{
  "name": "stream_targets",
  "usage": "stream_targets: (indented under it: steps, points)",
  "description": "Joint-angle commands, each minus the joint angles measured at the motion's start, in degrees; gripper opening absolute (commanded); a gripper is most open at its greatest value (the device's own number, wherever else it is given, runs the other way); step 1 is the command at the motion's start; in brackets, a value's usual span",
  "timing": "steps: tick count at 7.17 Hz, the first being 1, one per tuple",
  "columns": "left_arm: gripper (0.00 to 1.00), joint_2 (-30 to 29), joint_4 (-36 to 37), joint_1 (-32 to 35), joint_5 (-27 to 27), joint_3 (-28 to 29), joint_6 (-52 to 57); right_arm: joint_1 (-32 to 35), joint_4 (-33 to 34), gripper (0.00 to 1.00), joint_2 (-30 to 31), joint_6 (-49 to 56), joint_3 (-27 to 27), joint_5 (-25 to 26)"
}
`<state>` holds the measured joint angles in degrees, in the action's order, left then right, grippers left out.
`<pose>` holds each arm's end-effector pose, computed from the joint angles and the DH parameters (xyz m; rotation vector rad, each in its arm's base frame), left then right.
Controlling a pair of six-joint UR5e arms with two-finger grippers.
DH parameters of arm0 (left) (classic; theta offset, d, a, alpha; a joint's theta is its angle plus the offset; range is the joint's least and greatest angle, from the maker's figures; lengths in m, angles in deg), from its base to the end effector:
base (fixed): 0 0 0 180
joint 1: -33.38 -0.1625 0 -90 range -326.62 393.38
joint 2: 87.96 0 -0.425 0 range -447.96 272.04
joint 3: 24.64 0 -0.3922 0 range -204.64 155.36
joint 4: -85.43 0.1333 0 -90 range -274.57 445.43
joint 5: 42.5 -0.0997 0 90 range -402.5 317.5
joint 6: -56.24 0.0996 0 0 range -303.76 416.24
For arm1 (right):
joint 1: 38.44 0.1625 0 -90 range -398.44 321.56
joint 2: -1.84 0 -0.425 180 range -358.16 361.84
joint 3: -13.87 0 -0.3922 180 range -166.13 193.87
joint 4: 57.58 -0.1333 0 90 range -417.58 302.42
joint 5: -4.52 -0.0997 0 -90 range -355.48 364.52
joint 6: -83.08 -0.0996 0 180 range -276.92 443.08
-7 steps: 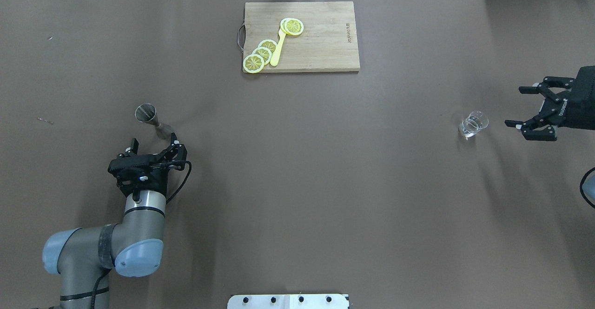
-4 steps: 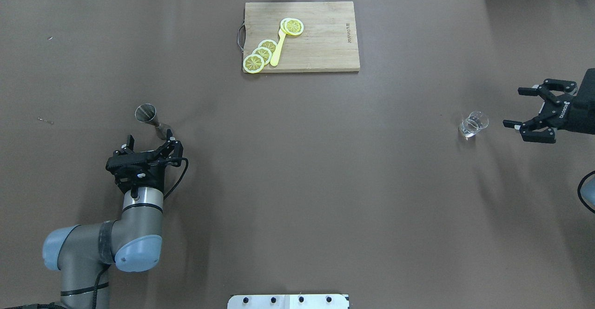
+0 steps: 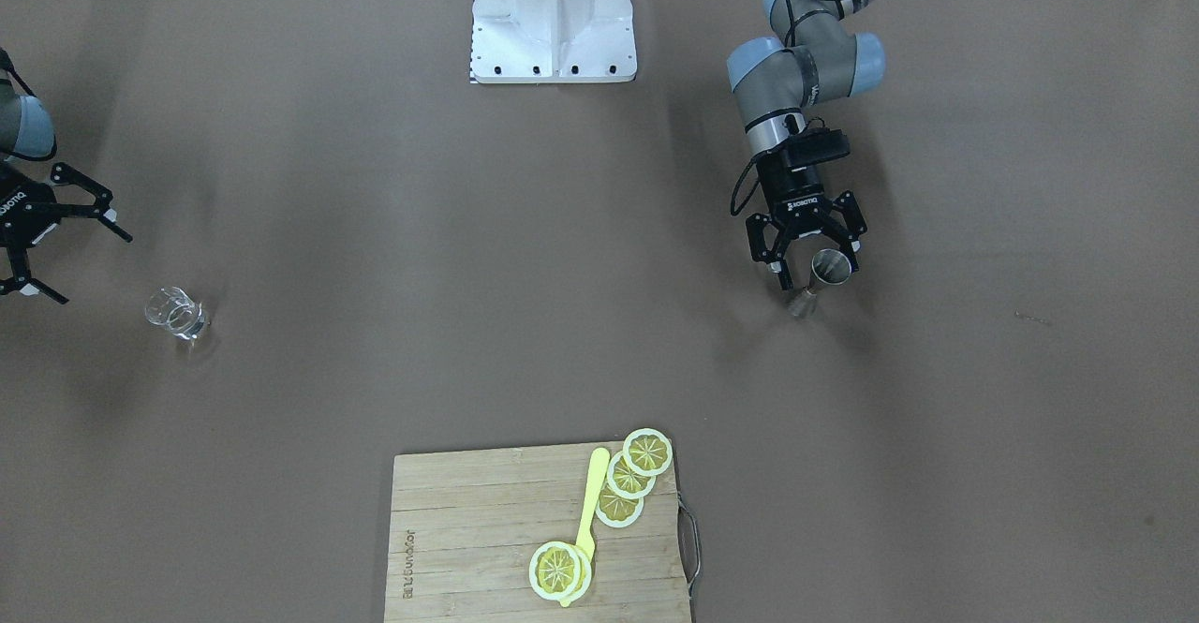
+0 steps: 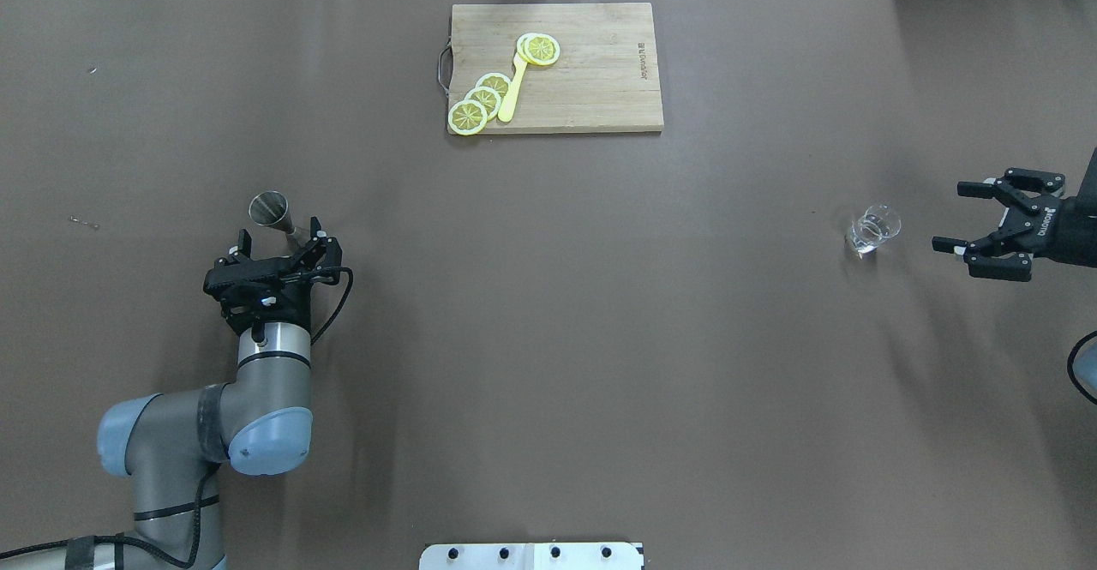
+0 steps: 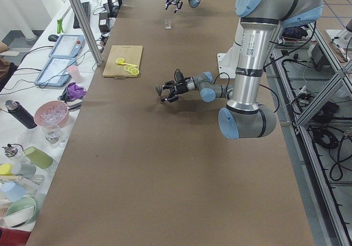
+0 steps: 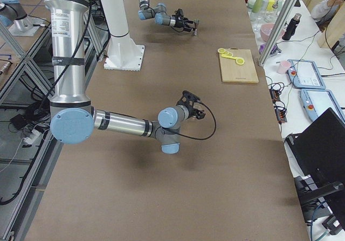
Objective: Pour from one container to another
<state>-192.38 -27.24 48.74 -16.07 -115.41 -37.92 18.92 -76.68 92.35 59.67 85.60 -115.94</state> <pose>0.5102 -0.3709 0.4452 1.1367 0.4910 -0.6625 -0.1745 -0.4260 0.6136 1.1682 -1.0960 -0.5433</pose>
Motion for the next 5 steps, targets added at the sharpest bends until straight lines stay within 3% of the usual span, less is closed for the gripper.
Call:
stream_targets:
  steps: [1,5]
  points:
    - [0.96,-2.79,0.0,0.71,-0.07,3.21,0.12,-0.67,-0.51,1.0,-0.6,-0.15,-1.33,-0.13]
    - [0.74,-2.54,0.09,1.24,-2.09,4.54,0.21,-2.96,-0.51,1.0,-4.02,-0.15,-6.24,-0.13]
